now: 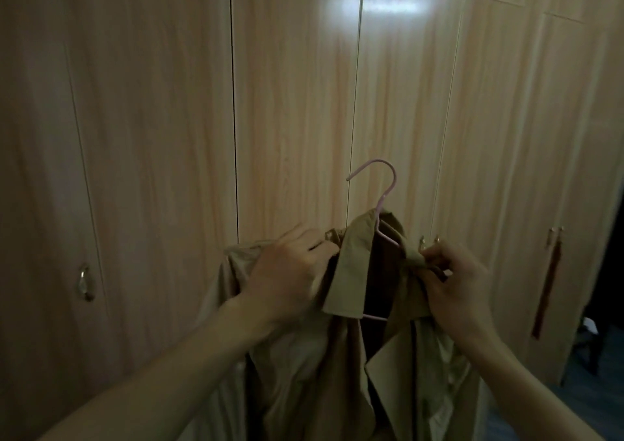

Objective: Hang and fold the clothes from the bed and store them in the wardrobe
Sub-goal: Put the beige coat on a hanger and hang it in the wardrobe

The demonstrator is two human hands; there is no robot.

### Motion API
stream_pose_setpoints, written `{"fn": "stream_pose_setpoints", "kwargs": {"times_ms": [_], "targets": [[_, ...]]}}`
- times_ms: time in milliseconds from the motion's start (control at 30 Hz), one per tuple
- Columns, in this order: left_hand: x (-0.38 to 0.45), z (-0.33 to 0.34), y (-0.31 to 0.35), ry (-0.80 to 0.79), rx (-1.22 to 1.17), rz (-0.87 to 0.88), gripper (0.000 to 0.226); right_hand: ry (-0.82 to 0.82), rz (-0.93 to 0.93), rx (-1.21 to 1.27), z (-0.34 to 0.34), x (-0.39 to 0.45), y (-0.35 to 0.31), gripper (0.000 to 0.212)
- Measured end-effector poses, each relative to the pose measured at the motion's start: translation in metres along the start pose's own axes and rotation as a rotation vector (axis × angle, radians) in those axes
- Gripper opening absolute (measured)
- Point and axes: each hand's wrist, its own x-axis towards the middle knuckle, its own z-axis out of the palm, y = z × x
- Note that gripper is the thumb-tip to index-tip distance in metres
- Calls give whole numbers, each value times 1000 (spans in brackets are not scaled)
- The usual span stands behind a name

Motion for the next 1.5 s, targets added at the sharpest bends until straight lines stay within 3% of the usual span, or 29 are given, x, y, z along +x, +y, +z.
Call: {"fn": "stream_pose_setpoints", "kwargs": {"times_ms": [67,200,333,433,600,700,767,900,1067,1367,1500], "targets": [[-6,-7,-7,-17,-31,-43,14,-5,-15,-11,-6,-1,-1,29],[3,-21,-13,134,-88,-126,21,-6,-29,-54,-12,0,-7,27],[18,-13,-15,-80,-240,-113,40,-30,-39,-48,-12,3,-14,27],[13,-1,-10,-140,-274,-53,47,-16,-39,-53,-16,2,-15,28],[8,17,-7,14,-200,-11,36,-33,-28,-86,-19,-5,-19,23],[2,24,-9,199,-315,-120,26,-28,-51,-107,-20,-7,-24,22],[0,27,-14,246,-313,-160,24,-110,-74,-121,-21,-8,-26,25],[-5,30,-23,248,-256,-188,24,-283,-12,-138,-29,-8,-17,40],[-17,31,-32,278,-249,-234,23,-351,2,-302,-47,-10,5,26],[-29,27,-34,278,-226,-204,21,-192,-140,-425,-41,-13,1,8],[-37,29,-37,242,-215,-188,21,-205,-39,-382,-36,-7,-1,9]]}}
